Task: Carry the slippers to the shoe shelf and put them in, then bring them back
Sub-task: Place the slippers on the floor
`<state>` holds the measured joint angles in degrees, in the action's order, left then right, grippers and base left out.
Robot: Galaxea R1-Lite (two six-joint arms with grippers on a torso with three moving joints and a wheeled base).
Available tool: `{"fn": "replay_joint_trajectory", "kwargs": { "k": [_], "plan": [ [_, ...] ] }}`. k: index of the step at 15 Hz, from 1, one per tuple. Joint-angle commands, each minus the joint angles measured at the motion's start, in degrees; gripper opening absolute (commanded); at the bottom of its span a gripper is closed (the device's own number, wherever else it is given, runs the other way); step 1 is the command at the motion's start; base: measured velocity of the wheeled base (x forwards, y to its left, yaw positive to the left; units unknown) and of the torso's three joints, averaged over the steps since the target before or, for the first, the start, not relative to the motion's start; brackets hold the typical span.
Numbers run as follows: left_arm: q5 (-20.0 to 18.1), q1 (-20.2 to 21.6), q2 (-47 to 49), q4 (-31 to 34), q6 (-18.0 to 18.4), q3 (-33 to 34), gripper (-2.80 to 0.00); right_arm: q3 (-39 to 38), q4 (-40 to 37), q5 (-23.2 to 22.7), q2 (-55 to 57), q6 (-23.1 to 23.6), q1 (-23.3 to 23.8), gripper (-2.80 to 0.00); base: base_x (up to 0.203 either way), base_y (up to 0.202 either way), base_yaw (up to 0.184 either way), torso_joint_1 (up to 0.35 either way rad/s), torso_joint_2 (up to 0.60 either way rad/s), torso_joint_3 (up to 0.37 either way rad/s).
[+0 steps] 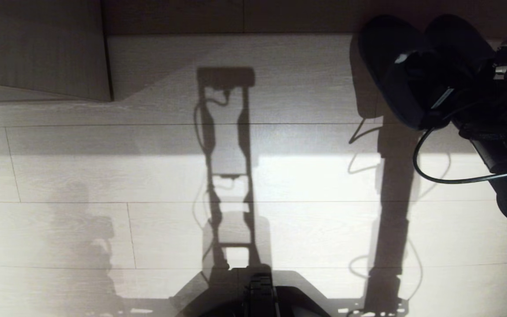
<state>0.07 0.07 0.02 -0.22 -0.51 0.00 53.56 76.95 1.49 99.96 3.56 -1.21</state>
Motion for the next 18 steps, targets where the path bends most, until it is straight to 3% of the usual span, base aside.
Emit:
{"fn": "replay_joint_trajectory", "kwargs": {
  "k": [1, 18],
  "plan": [
    [0.0, 0.0, 0.0, 0.0, 0.0, 0.0, -2.80, 3.3, 0.5, 0.0, 1.9, 0.4, -0.2, -2.80, 0.000, 0.000, 0.000, 0.000, 0.00, 0.000],
    [0.0, 0.0, 0.0, 0.0, 0.0, 0.0, -2.80, 15.4, 2.9, 2.3, 19.2, 2.9, -3.8, -2.80, 0.000, 0.000, 0.000, 0.000, 0.00, 0.000]
  ]
}}
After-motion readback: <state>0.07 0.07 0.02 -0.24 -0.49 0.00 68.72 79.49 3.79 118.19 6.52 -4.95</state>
